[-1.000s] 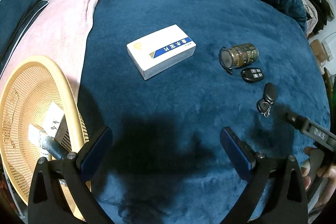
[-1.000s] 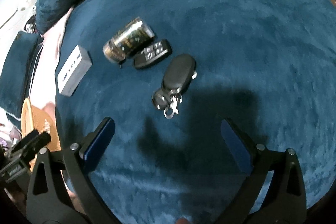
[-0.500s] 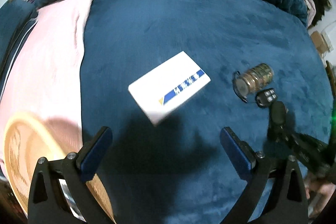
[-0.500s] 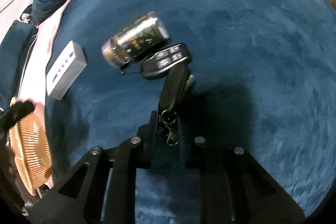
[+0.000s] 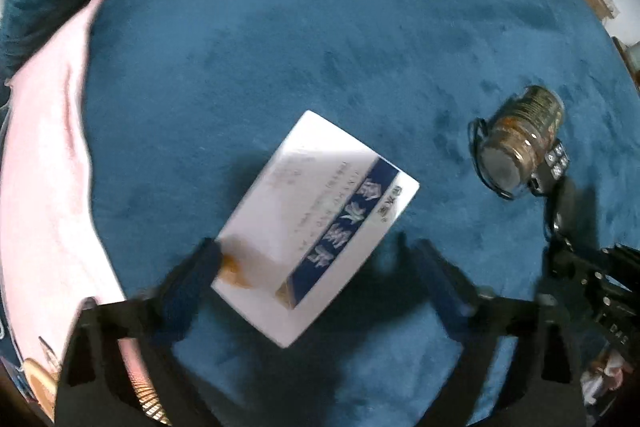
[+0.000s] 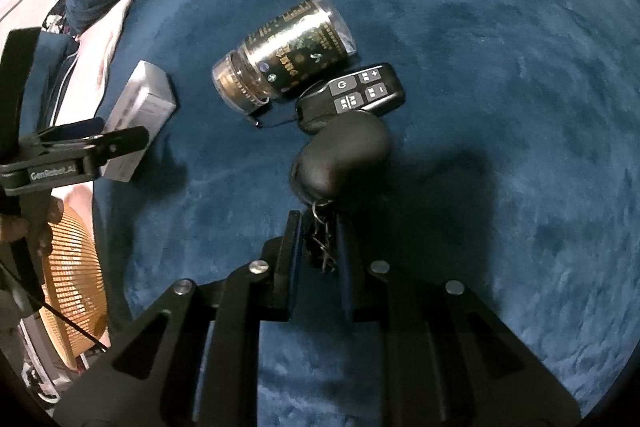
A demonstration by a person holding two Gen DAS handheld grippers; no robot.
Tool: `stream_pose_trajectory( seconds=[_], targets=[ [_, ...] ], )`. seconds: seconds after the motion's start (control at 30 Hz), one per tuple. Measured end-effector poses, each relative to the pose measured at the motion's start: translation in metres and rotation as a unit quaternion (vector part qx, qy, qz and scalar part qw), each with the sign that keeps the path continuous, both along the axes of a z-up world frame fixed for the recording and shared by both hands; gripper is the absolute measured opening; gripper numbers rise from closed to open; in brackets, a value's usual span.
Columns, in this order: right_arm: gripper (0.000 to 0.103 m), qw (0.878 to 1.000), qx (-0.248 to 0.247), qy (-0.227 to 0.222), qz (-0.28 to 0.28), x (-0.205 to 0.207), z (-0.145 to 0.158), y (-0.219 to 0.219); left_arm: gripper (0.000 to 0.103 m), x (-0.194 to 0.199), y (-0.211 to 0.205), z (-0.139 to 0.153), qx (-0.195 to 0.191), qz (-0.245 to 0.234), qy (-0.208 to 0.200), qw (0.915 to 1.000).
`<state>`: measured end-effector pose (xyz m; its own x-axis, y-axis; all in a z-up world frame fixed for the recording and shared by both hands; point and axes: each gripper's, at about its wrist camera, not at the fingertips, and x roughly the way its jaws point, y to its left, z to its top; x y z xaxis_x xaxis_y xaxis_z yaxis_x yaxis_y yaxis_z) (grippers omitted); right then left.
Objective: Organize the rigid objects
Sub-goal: 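Grasp the white medicine box with the left tool while the right tool grasps the black key fob, then carry the white medicine box and black key fob over the orange basket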
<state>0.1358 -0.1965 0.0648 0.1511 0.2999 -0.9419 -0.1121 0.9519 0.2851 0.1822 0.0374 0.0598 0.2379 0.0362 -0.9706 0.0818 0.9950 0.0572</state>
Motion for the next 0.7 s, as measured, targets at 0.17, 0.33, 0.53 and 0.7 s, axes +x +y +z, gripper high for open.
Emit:
stream_pose_trajectory(
  seconds=[0.17,0.33,0.53,0.7],
  targets=[
    [0.017,1.000,0.001,-0.004,0.000,-0.003,0.002,-0.002,0.001,-0.027,0.004,0.024,-0.042,0.046,-0.021,0.9978],
    [0.017,1.000,0.023,-0.008,0.006,-0.013,0.010,-0.005,0.001,-0.064,-0.004,0.026,-0.075,0.067,-0.030,0.9945],
    [0.017,0.999,0.032,-0.018,-0.001,-0.027,0.018,-0.014,0.040,-0.076,0.003,0.029,-0.078,0.087,-0.040,0.9924],
    [0.019,0.999,0.012,-0.022,-0.020,-0.023,0.018,-0.016,0.099,-0.065,0.003,0.048,-0.010,0.074,-0.077,0.9942]
  ],
)
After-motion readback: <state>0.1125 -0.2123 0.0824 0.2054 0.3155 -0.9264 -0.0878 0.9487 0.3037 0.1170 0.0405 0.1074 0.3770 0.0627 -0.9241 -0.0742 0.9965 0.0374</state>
